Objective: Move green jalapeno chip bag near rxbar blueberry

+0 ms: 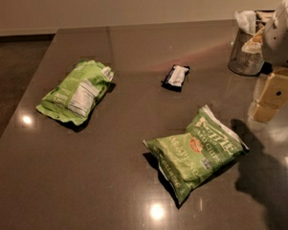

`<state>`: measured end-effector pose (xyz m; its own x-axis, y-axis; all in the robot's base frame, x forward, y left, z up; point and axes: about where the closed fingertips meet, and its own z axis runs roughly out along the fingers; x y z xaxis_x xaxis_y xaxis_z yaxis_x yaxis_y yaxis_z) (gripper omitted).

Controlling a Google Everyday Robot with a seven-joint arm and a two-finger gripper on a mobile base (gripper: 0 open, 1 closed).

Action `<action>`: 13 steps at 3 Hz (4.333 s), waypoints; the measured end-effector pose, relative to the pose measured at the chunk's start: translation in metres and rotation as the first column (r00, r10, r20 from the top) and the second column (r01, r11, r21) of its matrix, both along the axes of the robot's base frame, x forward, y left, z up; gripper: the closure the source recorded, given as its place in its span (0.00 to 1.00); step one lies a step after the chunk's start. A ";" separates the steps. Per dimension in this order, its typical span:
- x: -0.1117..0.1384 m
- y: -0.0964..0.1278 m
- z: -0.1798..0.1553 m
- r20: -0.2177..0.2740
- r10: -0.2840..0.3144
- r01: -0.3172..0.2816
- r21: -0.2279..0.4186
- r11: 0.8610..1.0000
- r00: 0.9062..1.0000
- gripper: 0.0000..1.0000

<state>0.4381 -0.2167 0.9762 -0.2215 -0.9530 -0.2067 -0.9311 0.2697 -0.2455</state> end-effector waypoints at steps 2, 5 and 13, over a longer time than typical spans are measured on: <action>-0.005 0.001 -0.014 -0.024 0.019 -0.019 0.000 1.000 1.000 0.00; -0.021 0.024 -0.073 -0.120 0.139 -0.141 -0.007 0.990 0.983 0.00; 0.144 0.033 -0.015 -0.040 0.025 -0.030 -0.150 0.988 0.999 1.00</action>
Offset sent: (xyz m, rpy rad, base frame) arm -0.0122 0.0002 -0.0393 -0.0008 0.0852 0.0499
